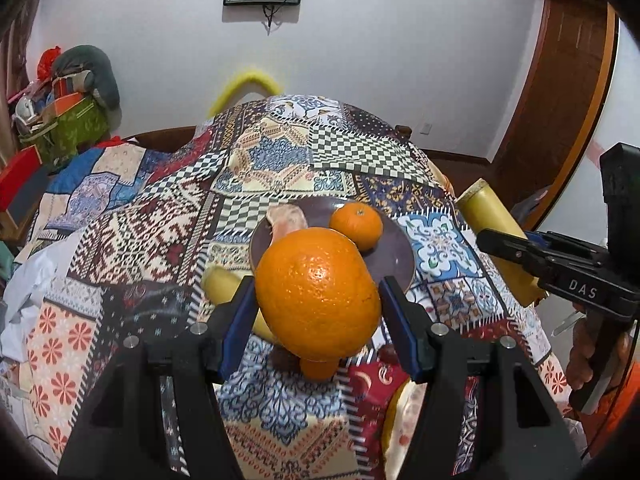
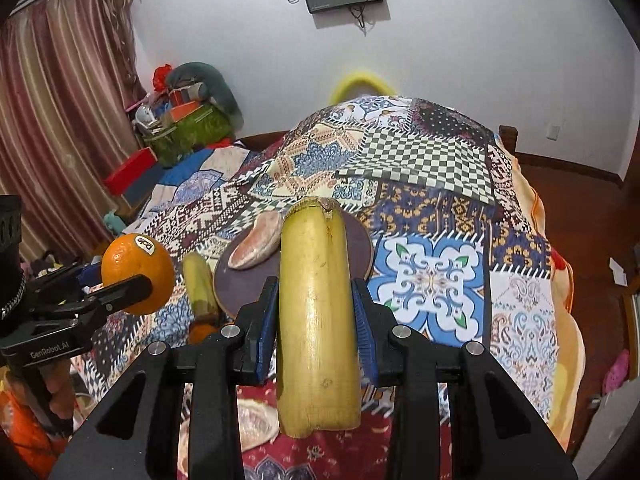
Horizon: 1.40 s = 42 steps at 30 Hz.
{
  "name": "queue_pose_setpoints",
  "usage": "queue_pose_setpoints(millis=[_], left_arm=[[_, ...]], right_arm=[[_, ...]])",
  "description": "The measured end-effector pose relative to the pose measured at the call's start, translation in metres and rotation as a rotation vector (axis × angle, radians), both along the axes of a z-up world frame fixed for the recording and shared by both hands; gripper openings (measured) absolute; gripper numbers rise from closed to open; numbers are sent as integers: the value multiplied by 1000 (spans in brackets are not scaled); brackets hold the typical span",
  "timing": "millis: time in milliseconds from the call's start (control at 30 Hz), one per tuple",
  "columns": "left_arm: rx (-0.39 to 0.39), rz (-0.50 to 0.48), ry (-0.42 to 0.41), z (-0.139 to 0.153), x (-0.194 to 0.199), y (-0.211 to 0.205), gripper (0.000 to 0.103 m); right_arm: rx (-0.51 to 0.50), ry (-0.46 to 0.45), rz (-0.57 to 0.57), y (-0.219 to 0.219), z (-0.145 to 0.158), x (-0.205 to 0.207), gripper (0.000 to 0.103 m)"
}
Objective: Organize fruits
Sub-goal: 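Carry the orange with the left tool while the right tool carries the banana to the plate, then lower the orange onto the plate with the left tool while the right tool sets the banana down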
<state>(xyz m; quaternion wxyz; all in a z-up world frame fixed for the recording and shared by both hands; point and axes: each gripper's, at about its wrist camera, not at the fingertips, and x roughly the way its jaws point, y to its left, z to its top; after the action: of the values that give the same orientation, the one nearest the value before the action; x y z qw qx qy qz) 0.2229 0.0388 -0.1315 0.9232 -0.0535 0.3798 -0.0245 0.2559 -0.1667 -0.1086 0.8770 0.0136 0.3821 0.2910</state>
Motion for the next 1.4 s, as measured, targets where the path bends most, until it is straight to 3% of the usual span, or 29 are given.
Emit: queue_pose_setpoints(millis=[367,1000,1400], left_arm=[[6,-10,25,-12,46,-4,61],[22,-44,152,-66,114,-6,61],[25,-50,138,-69,130,-7,61]], right_arm=[[29,24,-32,8,-12,29,32],[-29,126,-58,29,-51,88,32],[-42,189,-58,36,-70,105,32]])
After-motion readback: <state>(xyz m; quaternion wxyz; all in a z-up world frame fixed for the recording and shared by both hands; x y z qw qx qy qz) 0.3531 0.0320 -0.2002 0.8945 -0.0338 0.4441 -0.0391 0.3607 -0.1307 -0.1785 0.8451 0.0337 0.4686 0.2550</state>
